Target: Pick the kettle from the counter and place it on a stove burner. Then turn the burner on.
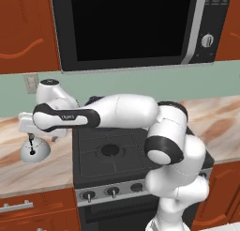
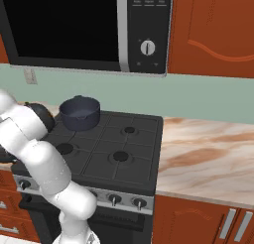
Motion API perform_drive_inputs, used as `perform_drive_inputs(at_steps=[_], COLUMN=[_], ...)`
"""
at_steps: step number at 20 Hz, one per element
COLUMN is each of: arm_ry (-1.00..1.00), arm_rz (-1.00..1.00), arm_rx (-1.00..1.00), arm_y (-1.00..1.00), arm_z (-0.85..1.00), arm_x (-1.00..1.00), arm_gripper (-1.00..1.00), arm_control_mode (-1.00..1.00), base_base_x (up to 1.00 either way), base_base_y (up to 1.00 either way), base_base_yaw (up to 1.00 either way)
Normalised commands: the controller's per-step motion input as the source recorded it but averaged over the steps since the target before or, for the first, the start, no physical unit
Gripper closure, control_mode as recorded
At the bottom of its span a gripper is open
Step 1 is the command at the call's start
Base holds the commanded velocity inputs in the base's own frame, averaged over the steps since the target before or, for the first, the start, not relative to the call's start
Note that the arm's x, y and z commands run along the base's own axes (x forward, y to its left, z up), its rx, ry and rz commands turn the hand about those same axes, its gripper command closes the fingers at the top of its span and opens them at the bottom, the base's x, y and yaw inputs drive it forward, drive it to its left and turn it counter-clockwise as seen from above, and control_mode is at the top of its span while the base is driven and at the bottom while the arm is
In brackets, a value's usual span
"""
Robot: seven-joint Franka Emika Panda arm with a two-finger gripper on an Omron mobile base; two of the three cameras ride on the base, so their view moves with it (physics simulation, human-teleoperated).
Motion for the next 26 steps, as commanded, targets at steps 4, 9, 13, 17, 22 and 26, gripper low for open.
perform_drive_inputs(at_steps=[4, 9, 13, 17, 22, 26], arm_ry=[0.00, 0.00, 0.00, 0.00, 0.00, 0.00], arm_rz=[0.00, 0.00, 0.00, -0.02, -0.05, -0.09], arm_rx=[0.00, 0.00, 0.00, 0.00, 0.00, 0.00], arm_y=[0.15, 0.13, 0.26, 0.46, 0.41, 0.21], arm_z=[-0.13, -0.13, -0.11, -0.03, 0.00, 0.00], arm_x=[0.28, 0.33, 0.41, 0.44, 0.40, 0.33], arm_gripper=[-1.00, -1.00, -1.00, -1.00, -1.00, -1.00], arm_control_mode=[-1.00, -1.00, -1.00, -1.00, -1.00, -1.00], base_base_x=[0.00, 0.00, 0.00, 0.00, 0.00, 0.00], base_base_y=[0.00, 0.00, 0.00, 0.00, 0.00, 0.00], base_base_yaw=[0.00, 0.00, 0.00, 0.00, 0.00, 0.00])
